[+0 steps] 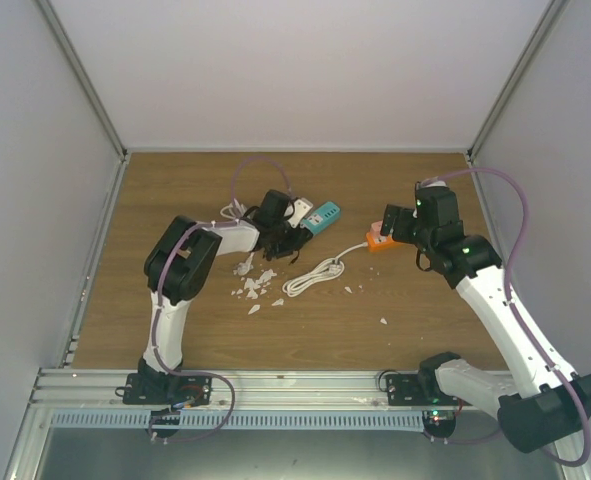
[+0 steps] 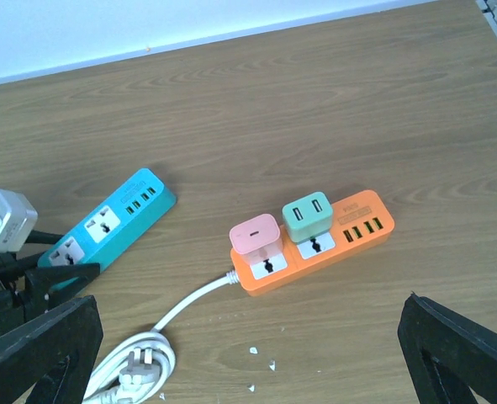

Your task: Insert the plug

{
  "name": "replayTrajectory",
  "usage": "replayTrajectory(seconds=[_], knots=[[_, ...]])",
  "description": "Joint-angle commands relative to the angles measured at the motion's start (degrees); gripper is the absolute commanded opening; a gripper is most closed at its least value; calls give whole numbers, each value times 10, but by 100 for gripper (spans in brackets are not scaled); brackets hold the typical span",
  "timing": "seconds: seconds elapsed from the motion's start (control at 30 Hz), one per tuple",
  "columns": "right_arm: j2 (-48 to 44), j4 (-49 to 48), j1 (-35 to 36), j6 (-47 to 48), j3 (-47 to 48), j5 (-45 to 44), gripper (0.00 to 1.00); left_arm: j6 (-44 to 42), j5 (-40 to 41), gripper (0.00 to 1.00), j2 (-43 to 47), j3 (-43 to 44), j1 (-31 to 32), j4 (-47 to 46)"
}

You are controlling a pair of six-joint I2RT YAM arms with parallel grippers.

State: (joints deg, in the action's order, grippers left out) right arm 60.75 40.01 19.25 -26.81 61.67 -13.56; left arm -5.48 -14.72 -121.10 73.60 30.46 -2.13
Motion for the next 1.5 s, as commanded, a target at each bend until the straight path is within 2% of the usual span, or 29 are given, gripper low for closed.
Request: replayTrajectory(seconds=[0.0, 0.17, 0.33, 0.5, 0.6, 0.63, 0.67, 0.8, 0.87, 1.07, 1.27, 1.37, 1.43, 1.47], knots=[[-1, -6, -7, 4, -9, 3, 100, 46, 6, 37, -3, -40, 28, 30], [-1, -6, -6, 4, -11, 3, 100, 53, 8, 37, 15, -86, 36, 23], [1, -6, -7, 4, -11, 4, 100, 53, 10, 36, 40, -140, 49, -26], [3, -8, -7, 5, -12, 9, 100, 53, 8, 34, 57, -166, 70, -30], [4, -8, -7, 8, -11, 13, 100, 65, 16, 36, 68, -179, 73, -36], [5, -9, -7, 9, -11, 15, 100, 72, 24, 40, 73, -182, 73, -40], [5, -9, -7, 9, -12, 17, 100, 74, 33, 51, 78, -182, 72, -45], [16, -9, -6, 9, -15, 19, 100, 74, 37, 75, 133, -195, 65, -82], [26, -8, -7, 10, -16, 25, 100, 78, 26, 98, 170, -202, 55, -106], [57, -21, -7, 30, -18, 82, 99, 74, 22, 99, 261, -198, 11, -170], [94, -43, 7, 45, -28, 140, 100, 116, -8, 99, 287, -184, -106, -208], [123, -39, 60, 53, -11, 137, 99, 118, -18, 99, 285, -176, -139, -208], [135, -30, 143, 55, 11, 79, 98, 116, -22, 99, 283, -179, -151, -212], [138, -24, 184, 52, 24, 23, 97, 115, -28, 99, 281, -180, -156, -215]])
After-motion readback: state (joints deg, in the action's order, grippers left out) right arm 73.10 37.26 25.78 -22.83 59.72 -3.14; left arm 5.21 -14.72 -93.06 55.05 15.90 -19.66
